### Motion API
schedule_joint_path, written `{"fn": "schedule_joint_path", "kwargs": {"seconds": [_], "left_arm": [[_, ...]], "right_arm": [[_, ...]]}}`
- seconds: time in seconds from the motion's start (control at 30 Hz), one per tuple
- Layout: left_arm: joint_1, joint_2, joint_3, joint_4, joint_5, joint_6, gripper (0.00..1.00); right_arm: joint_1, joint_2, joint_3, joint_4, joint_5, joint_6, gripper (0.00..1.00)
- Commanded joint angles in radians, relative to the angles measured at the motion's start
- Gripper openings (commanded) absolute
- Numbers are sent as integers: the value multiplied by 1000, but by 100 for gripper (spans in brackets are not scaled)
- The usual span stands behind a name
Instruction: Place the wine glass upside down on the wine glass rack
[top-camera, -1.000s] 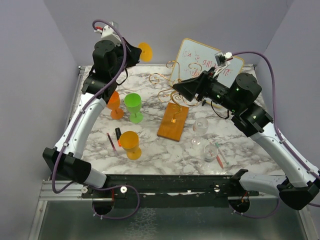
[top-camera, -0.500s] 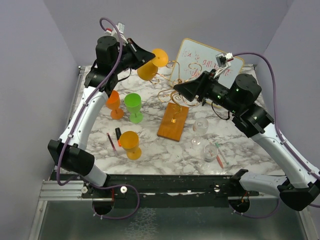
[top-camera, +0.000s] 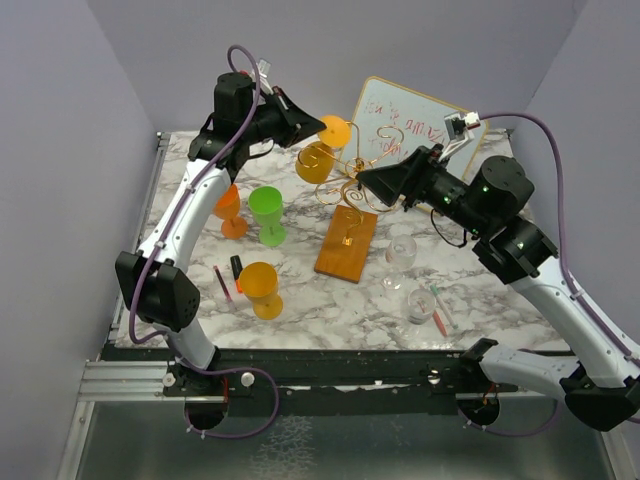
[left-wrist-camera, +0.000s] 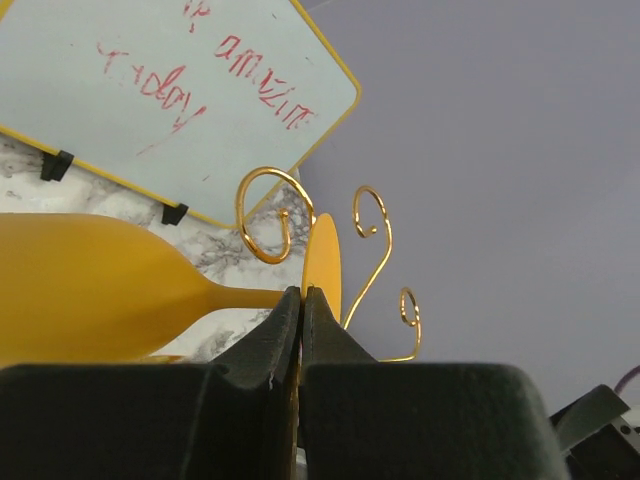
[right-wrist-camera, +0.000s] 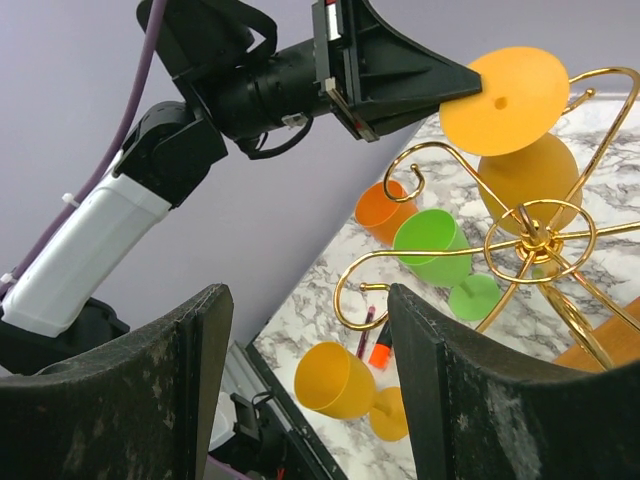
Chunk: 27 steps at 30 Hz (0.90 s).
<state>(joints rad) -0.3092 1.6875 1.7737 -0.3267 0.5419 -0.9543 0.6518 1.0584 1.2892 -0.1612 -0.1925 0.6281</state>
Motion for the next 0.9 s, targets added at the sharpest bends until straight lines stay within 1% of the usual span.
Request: {"fn": "schedule_joint_path", "kwargs": {"seconds": [0.0, 0.2, 0.33, 0.57, 0.7, 0.77, 0.87], "left_arm": [[4, -10, 33, 44, 100, -45, 0], [4, 25, 18, 136, 189, -122, 0], [4, 48, 22, 194, 209, -166, 0], [4, 115, 62, 242, 242, -215, 0], [3, 141, 70, 318, 259, -260, 0], [4, 150, 82, 323, 255, -263, 0], [4, 156, 97, 315, 213, -251, 0]], "right_arm": [[-1, 2, -8, -25, 36, 4, 68], [-1, 2, -20, -25, 54, 12, 68], [0, 1, -28, -8, 82, 10, 68], [-1, 21, -29, 2, 85, 17, 68], [0, 25, -40, 17, 84, 28, 68], [0, 27, -42, 20, 88, 28, 68], [0, 29, -42, 24, 94, 30, 68]]}}
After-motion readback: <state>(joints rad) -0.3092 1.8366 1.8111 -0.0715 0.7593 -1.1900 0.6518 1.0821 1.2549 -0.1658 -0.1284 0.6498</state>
